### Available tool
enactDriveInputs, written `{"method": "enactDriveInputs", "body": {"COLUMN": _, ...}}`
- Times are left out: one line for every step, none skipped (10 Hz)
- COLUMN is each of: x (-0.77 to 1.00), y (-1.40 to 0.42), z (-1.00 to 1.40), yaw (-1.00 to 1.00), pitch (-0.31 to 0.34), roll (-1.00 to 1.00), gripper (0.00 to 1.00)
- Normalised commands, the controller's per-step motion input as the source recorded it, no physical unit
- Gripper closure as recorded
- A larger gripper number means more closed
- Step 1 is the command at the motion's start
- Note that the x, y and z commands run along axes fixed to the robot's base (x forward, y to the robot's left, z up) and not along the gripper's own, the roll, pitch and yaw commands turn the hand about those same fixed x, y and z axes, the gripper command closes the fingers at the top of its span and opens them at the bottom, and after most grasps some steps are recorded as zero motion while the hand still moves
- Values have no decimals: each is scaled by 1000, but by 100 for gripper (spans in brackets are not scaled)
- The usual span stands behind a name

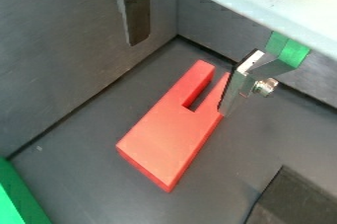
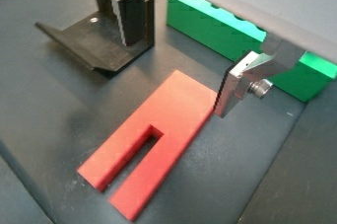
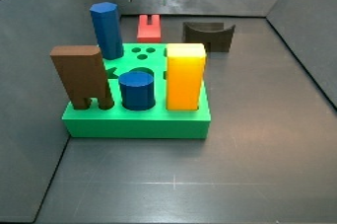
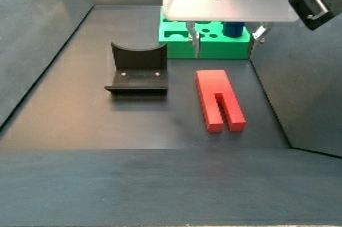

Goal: Pick up the double-square object. Move up. Rotate the double-square object. Place the double-square object on the fixture. Regrasp the double-square object. Move to above the board. Insert the double-square object.
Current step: Rotate the double-square object.

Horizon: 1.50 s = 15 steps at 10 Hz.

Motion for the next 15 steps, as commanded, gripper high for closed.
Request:
{"method": "enactDriveInputs", "body": {"x": 34, "y": 1, "z": -38, "yaw": 264, "pitch": -52, "roll": -6, "gripper": 0}}
{"method": "enactDriveInputs", "body": {"x": 0, "y": 0, "z": -1000, "yaw": 0, "pitch": 0, "roll": 0, "gripper": 0}}
{"method": "enactDriveInputs", "body": {"x": 7, "y": 0, "z": -1000, "yaw": -56, "pitch": -10, "roll": 0, "gripper": 0}}
{"method": "enactDriveInputs", "body": {"x": 14, "y": -2, "z": -1000, "yaw": -53, "pitch": -23, "roll": -9, "gripper": 0}}
{"method": "enactDriveInputs", "body": {"x": 18, "y": 1, "z": -1000, "yaw": -42, "pitch": -31, "roll": -25, "gripper": 0}}
{"method": "enactDriveInputs", "body": {"x": 26, "y": 3, "z": -1000, "yaw": -26, "pitch": -39, "roll": -50, "gripper": 0}}
{"method": "enactDriveInputs", "body": {"x": 32, "y": 5, "z": -1000, "yaw": -12, "pitch": -41, "roll": -69, "gripper": 0}}
{"method": "enactDriveInputs", "body": {"x": 46, "y": 6, "z": -1000, "yaw": 0, "pitch": -43, "roll": -93, "gripper": 0}}
{"method": "enactDriveInputs", "body": {"x": 52, "y": 10, "z": -903, "yaw": 1, "pitch": -42, "roll": -105, "gripper": 0}}
{"method": "enactDriveInputs", "body": {"x": 53, "y": 12, "z": -830, "yaw": 0, "pitch": -41, "roll": -112, "gripper": 0}}
{"method": "enactDriveInputs", "body": {"x": 49, "y": 16, "z": -692, "yaw": -3, "pitch": -42, "roll": -123, "gripper": 0}}
{"method": "enactDriveInputs", "body": {"x": 43, "y": 20, "z": -561, "yaw": -2, "pitch": -55, "roll": -133, "gripper": 0}}
{"method": "enactDriveInputs", "body": {"x": 39, "y": 19, "z": -467, "yaw": 1, "pitch": -60, "roll": -143, "gripper": 0}}
{"method": "enactDriveInputs", "body": {"x": 40, "y": 20, "z": -404, "yaw": 3, "pitch": -66, "roll": -149, "gripper": 0}}
{"method": "enactDriveInputs", "body": {"x": 39, "y": 21, "z": -285, "yaw": 5, "pitch": -72, "roll": -160, "gripper": 0}}
